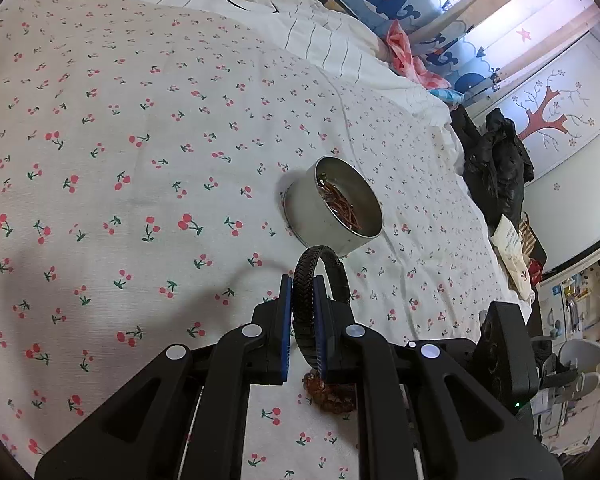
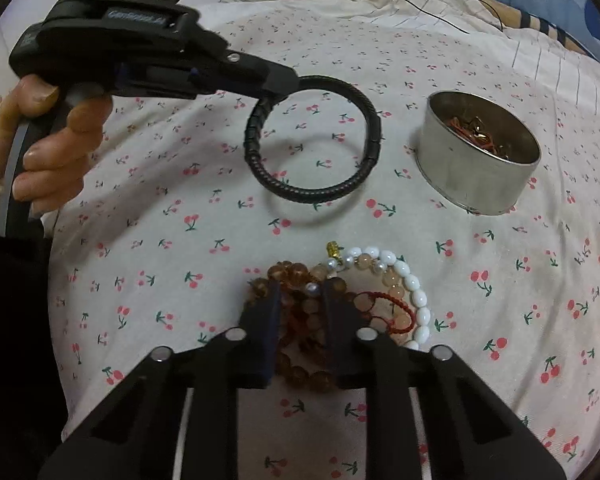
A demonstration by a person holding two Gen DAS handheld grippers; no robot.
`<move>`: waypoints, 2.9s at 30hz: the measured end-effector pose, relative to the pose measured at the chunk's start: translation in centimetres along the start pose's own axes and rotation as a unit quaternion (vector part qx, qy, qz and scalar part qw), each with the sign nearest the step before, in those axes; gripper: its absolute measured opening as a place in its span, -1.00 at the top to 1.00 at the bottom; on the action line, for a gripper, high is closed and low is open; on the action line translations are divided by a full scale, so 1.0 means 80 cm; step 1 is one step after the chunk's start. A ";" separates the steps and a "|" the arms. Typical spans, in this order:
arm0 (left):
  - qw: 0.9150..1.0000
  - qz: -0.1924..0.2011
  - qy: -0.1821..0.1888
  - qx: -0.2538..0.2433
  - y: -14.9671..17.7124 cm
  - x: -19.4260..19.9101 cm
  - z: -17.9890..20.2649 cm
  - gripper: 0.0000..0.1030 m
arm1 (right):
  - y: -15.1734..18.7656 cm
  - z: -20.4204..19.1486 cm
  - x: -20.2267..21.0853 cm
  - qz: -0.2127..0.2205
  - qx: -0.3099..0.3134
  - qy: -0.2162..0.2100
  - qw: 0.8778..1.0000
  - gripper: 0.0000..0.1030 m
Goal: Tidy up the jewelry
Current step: 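Carry the black bracelet into the tin with the left gripper while the right gripper grasps a beaded bracelet, then open the right gripper over the tin to drop the beaded bracelet, then grasp a red cord bracelet with the left gripper while the right gripper grasps the white bead bracelet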
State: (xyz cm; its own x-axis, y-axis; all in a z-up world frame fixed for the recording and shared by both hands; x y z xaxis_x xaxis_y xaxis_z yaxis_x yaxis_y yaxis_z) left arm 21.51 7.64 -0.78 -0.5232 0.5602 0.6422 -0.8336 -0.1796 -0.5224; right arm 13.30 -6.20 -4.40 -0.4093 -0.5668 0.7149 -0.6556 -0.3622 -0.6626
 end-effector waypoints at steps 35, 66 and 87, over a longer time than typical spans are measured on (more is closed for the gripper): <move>0.998 0.012 0.054 -0.016 -0.069 -0.054 0.078 0.82 | -0.080 0.178 0.131 0.258 -0.297 -0.145 0.908 0.84; 0.996 0.007 -0.089 -0.004 -0.007 0.000 0.002 -0.49 | -0.127 0.133 -0.002 0.118 -0.160 0.075 0.977 0.23; 0.998 -0.057 0.020 0.030 0.064 -0.062 0.029 -0.39 | 0.004 0.062 0.016 0.032 -0.051 0.122 0.991 0.20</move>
State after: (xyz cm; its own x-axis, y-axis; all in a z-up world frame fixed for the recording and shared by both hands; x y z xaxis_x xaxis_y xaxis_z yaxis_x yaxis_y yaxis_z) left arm 19.43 2.03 -5.34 -0.4181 0.6114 0.6718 -0.8969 -0.1604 -0.4122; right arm 15.73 -10.72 -4.77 -0.5844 -0.3859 0.7138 -0.6798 -0.2475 -0.6903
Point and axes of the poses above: each gripper's, at about its wrist camera, not at the fingertips, and x roughly against the way its jaws point, z to its right, y to its underside, the point moved 3 cm from there along -x, roughly the way its jaws point, and after that the axes turned 9 degrees about z, right-handed, at the moved point
